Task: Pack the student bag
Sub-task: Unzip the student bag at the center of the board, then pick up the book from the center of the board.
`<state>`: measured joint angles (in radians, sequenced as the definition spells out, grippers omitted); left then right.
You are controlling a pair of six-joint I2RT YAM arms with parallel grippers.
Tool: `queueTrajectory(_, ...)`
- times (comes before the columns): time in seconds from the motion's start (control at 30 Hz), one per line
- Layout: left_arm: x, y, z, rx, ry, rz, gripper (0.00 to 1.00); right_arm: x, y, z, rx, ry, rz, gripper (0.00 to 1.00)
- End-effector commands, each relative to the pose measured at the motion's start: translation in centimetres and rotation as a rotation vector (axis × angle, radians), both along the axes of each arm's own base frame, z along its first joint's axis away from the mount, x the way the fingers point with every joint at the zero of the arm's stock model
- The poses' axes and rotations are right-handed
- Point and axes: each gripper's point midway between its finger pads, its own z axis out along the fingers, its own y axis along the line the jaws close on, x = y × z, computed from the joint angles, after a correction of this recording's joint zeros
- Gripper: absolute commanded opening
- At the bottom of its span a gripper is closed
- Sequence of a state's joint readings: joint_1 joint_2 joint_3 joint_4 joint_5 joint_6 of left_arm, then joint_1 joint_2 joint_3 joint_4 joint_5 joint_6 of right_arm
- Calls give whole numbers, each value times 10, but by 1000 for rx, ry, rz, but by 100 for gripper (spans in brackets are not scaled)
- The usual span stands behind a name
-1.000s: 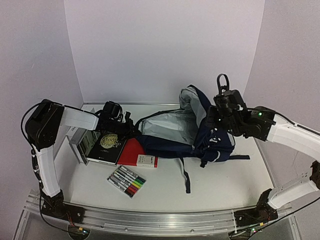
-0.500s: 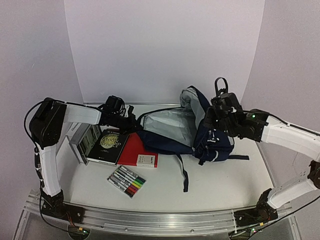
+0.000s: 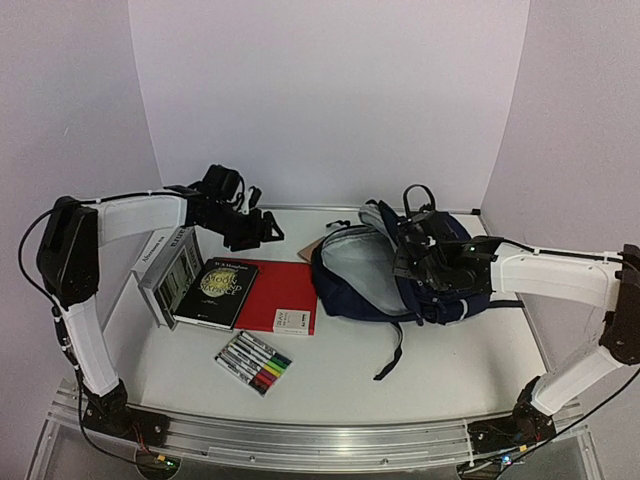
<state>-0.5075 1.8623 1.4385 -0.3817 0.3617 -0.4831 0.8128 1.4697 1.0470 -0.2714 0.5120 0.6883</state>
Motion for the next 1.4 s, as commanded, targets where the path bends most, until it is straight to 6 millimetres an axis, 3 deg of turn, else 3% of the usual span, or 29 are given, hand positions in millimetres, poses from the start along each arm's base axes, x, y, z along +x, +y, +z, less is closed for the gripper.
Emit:
queueTrajectory(0.0,-2,55,69,173,-138,66,80,3,-10,15,35,-41,-54,0)
queueTrajectory(0.17,-1,129,73,349,-95,196,85,1,-10,17,53,-45,-44,0)
queueTrajectory(0.33,1,186,79,408,-69,308,86,-1,-7,17,71,-45,-27,0)
queueTrajectory(0.43,3,226,73,416,-38,397,86,-1,-5,18,78,-45,-17,0)
queueTrajectory(0.73,-6,286,64,493,-10,527,86,-1,-2,20,92,-50,1,0)
queueTrajectory(0.83,-7,294,58,489,6,531,86,-2,-1,19,96,-47,7,0)
queueTrajectory(1.03,-5,285,45,451,27,469,86,-3,-1,19,108,-46,8,0)
queueTrajectory(1.37,-2,289,27,468,67,465,86,-6,-3,22,116,-51,8,0)
